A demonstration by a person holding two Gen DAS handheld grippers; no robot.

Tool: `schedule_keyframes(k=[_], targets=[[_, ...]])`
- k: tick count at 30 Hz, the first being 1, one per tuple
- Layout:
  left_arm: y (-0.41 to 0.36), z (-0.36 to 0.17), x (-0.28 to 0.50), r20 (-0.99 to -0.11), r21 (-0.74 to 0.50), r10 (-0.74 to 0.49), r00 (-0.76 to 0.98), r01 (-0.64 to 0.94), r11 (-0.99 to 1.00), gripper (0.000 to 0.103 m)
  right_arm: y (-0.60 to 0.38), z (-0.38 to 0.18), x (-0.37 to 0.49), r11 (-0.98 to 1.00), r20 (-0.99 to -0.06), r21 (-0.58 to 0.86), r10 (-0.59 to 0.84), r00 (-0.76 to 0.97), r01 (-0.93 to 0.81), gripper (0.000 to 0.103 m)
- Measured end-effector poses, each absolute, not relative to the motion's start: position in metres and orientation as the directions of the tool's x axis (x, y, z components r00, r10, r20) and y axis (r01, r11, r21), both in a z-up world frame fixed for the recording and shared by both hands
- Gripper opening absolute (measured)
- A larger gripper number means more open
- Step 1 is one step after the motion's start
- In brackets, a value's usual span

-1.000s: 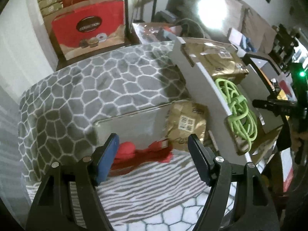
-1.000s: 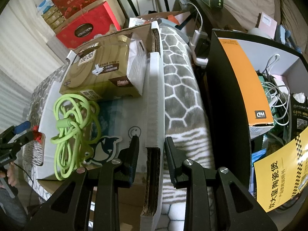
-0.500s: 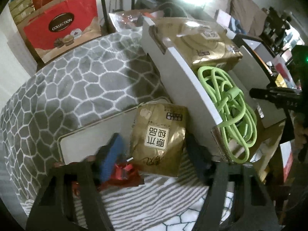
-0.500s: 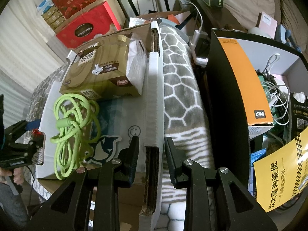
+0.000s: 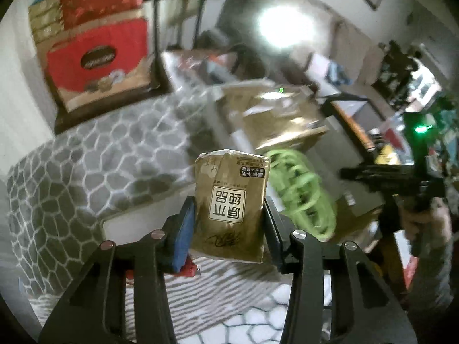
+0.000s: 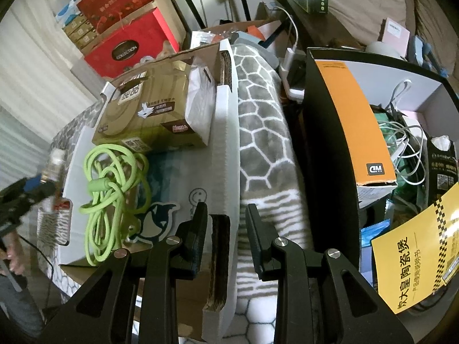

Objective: Organize objects
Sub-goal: 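Carry the gold packet into the cardboard box and open the left gripper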

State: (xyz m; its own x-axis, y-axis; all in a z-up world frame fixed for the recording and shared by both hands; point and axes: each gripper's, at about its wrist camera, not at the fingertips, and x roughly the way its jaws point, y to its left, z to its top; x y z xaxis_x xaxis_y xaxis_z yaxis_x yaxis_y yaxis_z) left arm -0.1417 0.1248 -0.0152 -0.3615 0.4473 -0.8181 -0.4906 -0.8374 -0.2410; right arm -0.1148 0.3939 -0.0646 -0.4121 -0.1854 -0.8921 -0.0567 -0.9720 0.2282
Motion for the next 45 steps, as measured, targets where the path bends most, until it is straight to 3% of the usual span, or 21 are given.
schedule_keyframes(k=[5, 11, 25, 32, 39, 45], targets=[[0.163, 0.007, -0.125, -0.800, -0.234, 0.512, -0.312, -0.623, -0.746, 0.042, 0.397, -0.057, -0.112, -0.968, -0.883, 0.242, -0.194, -0.427, -0.060, 0.029], [0.225, -0.003, -0.108, -0.830, -0.155, 0.496, -0.256, -0.748, -0.645, 0.042, 0.403, -0.048, -0.108, -0.964, -0.874, 0.256, -0.201, -0.442, -0.068, 0.029], [0.292, -0.040, -0.085, -0.877, -0.019, 0.446, -0.178, -0.915, -0.402, 0.043, 0.415, -0.045, -0.105, -0.947, -0.863, 0.311, -0.246, -0.441, -0.082, 0.031], [0.308, -0.048, -0.073, -0.877, -0.049, 0.469, -0.106, -0.950, -0.308, 0.044, 0.415, -0.044, -0.105, -0.944, -0.863, 0.318, -0.250, -0.440, -0.086, 0.032], [0.299, -0.046, -0.083, -0.871, -0.047, 0.474, -0.131, -0.938, -0.345, 0.067, 0.417, -0.045, -0.105, -0.944, -0.864, 0.317, -0.250, -0.437, -0.088, 0.032], [0.269, -0.030, -0.089, -0.835, -0.109, 0.536, -0.126, -0.916, -0.386, 0.069, 0.416, -0.047, -0.105, -0.944, -0.866, 0.318, -0.253, -0.431, -0.085, 0.032]])
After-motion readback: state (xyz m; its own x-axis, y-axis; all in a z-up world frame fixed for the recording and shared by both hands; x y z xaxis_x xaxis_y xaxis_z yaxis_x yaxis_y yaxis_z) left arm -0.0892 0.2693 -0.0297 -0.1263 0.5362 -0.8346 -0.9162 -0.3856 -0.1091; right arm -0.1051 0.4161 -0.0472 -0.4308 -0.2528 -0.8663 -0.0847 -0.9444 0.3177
